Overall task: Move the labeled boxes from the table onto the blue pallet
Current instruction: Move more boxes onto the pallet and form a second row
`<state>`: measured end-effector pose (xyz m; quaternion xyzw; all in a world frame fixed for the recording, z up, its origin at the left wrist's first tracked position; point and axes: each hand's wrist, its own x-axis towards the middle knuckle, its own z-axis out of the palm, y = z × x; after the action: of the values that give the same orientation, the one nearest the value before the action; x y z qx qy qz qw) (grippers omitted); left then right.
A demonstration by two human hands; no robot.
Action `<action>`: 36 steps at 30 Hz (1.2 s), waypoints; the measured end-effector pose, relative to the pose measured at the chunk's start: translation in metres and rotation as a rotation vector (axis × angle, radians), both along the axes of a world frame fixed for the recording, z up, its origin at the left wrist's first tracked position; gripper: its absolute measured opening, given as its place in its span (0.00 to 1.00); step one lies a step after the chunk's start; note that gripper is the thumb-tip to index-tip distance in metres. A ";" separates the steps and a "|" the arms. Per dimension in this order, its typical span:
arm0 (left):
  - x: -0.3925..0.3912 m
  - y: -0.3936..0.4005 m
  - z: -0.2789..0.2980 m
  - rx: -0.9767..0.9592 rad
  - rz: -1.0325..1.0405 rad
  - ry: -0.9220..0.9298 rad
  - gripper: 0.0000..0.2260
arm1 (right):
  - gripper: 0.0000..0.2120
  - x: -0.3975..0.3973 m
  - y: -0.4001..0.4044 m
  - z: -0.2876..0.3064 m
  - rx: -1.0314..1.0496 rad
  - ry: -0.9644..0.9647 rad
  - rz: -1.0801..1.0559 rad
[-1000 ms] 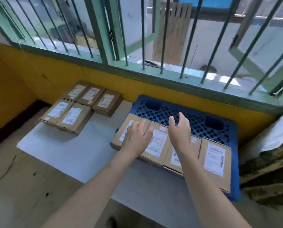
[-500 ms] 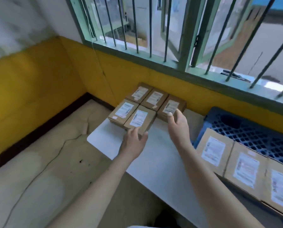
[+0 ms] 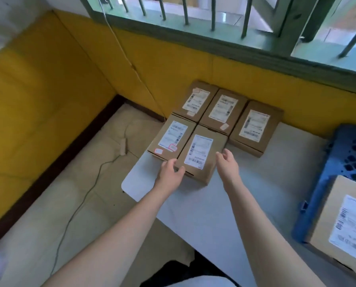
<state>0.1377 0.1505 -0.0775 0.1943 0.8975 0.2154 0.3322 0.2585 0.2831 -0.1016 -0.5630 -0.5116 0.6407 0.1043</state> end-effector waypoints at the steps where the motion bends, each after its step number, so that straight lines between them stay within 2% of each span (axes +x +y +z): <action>1: -0.009 0.004 -0.007 -0.008 0.002 -0.014 0.23 | 0.28 -0.006 0.001 -0.004 -0.037 -0.011 0.000; 5: -0.035 0.015 -0.030 -0.025 -0.017 -0.101 0.24 | 0.29 -0.027 0.001 -0.011 -0.104 -0.078 -0.019; 10: -0.055 0.027 -0.047 -0.027 -0.034 -0.176 0.23 | 0.18 -0.044 0.000 -0.030 -0.105 -0.220 -0.124; 14: -0.058 0.030 -0.044 -0.050 -0.082 -0.251 0.19 | 0.17 -0.051 -0.014 -0.030 -0.211 -0.283 -0.202; 18: -0.050 0.030 -0.028 -0.082 -0.156 -0.385 0.14 | 0.17 -0.042 -0.019 -0.020 -0.158 -0.389 -0.239; 20: -0.040 0.031 -0.020 -0.052 -0.207 -0.421 0.17 | 0.17 -0.025 -0.019 -0.010 -0.116 -0.434 -0.263; 24: -0.007 0.047 0.003 0.064 -0.397 -0.326 0.08 | 0.18 0.024 -0.015 0.023 -0.045 -0.465 -0.349; 28: 0.038 0.080 0.039 0.239 -0.446 -0.384 0.12 | 0.12 0.086 -0.006 0.065 0.049 -0.327 -0.563; 30: 0.064 0.101 0.052 0.279 -0.443 -0.446 0.13 | 0.14 0.119 0.004 0.085 0.125 -0.224 -0.646; 34: 0.122 0.147 0.068 0.306 -0.384 -0.674 0.14 | 0.21 0.184 0.036 0.109 0.240 -0.139 -0.753; 36: 0.150 0.167 0.078 0.311 -0.361 -0.724 0.13 | 0.20 0.216 0.053 0.112 0.247 -0.101 -0.762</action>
<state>0.2878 0.3179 0.0003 0.3078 0.6316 0.3409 0.6246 0.4744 0.3363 0.0105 -0.7264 -0.3440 0.4611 0.3761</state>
